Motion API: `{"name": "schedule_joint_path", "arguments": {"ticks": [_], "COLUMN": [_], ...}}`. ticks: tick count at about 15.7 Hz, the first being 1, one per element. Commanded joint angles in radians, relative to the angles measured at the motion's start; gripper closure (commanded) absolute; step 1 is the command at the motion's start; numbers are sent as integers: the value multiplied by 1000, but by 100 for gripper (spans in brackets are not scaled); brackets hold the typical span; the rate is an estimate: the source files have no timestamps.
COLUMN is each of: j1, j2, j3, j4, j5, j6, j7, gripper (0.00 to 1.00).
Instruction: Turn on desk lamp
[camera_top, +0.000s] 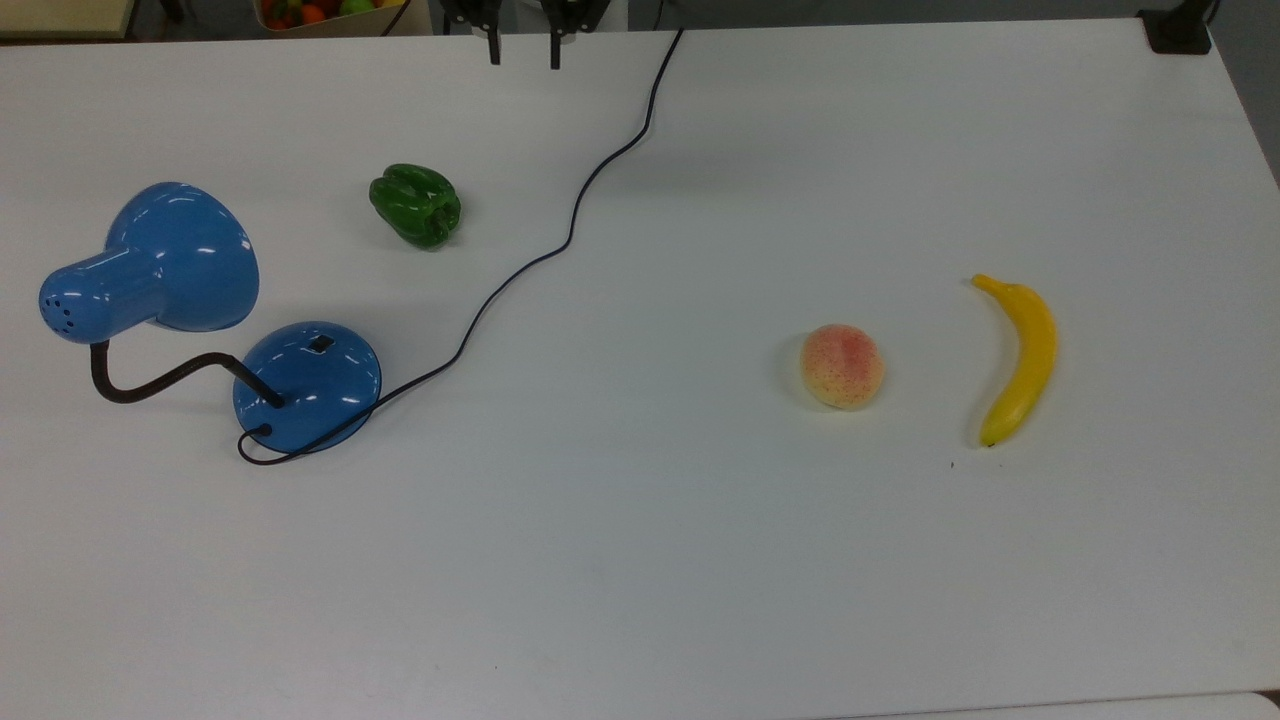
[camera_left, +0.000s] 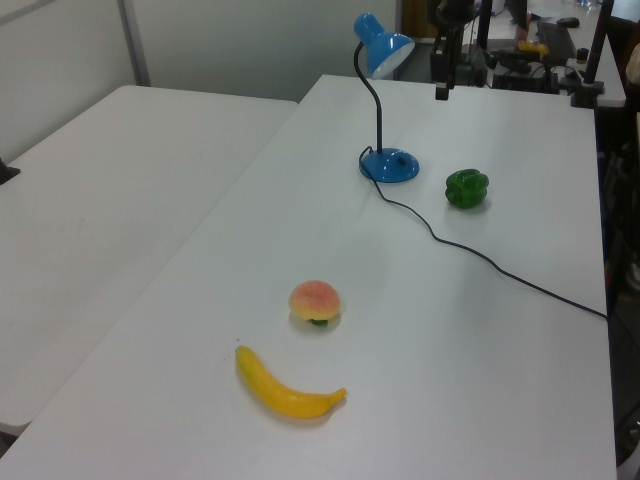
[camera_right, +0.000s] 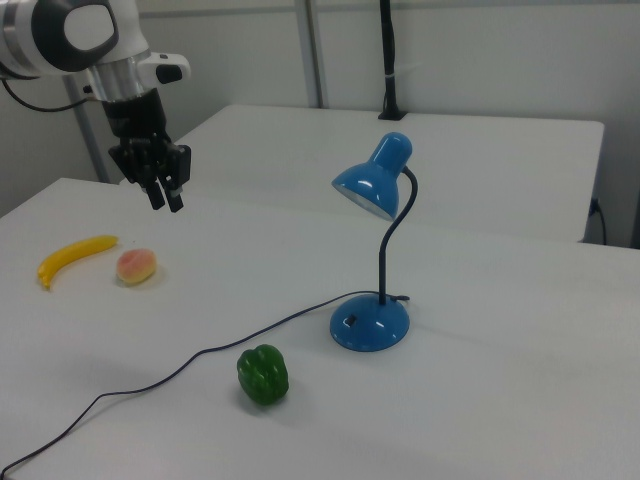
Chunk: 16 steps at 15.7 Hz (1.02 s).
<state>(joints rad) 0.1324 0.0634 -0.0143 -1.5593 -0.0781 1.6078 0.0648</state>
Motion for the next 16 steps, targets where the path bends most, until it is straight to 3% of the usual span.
{"name": "schedule_joint_path", "arguments": {"ticks": [1,9,16], "j1": [-4,-48,-114], "j2": [-11,-5,6], "j3": [-7,-7,-7], "j4": [-7,-11,-185], "j5": [14,8,-6], "j6": [-15,-6,135], "j7": [-43,-49,-30], "gripper": [100,100,100]}}
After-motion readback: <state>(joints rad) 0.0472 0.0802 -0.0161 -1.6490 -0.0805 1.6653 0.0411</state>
